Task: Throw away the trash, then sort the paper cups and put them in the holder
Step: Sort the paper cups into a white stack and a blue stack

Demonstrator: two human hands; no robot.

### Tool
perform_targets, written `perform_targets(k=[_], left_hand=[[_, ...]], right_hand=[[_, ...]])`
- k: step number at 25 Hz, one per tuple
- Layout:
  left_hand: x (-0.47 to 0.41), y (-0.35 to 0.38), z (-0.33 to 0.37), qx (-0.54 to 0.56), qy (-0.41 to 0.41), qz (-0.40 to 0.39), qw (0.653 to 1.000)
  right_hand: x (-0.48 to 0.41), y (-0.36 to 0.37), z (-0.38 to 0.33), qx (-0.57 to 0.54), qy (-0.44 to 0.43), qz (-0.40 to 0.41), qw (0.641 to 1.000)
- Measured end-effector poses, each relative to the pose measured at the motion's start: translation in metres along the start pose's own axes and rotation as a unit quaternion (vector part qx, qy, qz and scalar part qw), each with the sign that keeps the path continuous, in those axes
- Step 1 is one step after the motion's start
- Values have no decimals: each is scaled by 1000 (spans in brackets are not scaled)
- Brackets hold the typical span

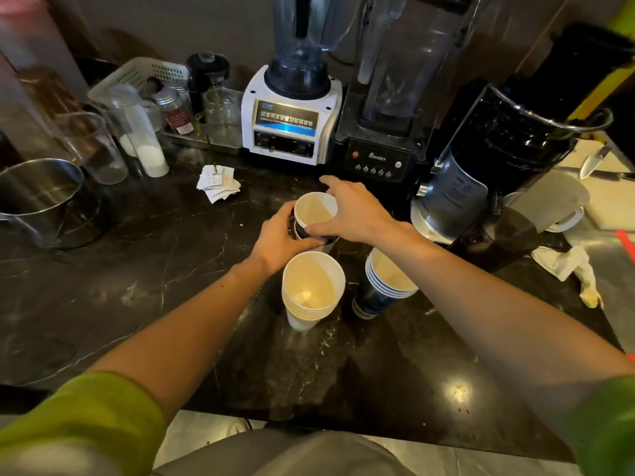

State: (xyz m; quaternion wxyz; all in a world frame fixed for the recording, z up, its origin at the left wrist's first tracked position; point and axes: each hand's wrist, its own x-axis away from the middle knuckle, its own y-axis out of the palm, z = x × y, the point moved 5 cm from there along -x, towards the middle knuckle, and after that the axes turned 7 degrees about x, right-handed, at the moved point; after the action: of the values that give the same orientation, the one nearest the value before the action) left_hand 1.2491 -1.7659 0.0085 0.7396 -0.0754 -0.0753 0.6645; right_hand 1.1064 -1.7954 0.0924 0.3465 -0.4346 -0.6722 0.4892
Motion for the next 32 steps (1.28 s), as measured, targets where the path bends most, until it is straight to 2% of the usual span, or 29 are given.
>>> perform_targets(k=[4, 6, 9, 13, 18, 21, 25, 28, 32], left_hand=[[0, 4, 2, -5, 9, -13, 1000], [-1, 5, 4, -14, 14, -13, 1000], [-1, 4, 5, -19, 13, -18, 1000], [0, 7, 5, -7, 3, -21, 1000], [2, 6, 2, 25, -36, -41, 998], [9, -12, 2, 53, -55, 3, 997], [66, -31, -5, 182, -51, 58, 980], [107, -10, -9, 266, -79, 42, 960], [121, 18, -4, 243, -90, 16, 966]], right_hand=[[12, -2, 0, 1, 7, 22, 1000], [15, -13, 0, -57, 22, 55, 997], [10, -48, 7, -179, 43, 127, 975], [19, -79, 16, -269, 44, 178, 946], [51, -88, 24, -373, 53, 214, 901], [75, -94, 22, -419, 39, 224, 879], [107, -93, 12, -429, -23, 171, 887], [117, -72, 2, -388, -51, 93, 916], [120, -36, -13, -262, -70, 20, 962]])
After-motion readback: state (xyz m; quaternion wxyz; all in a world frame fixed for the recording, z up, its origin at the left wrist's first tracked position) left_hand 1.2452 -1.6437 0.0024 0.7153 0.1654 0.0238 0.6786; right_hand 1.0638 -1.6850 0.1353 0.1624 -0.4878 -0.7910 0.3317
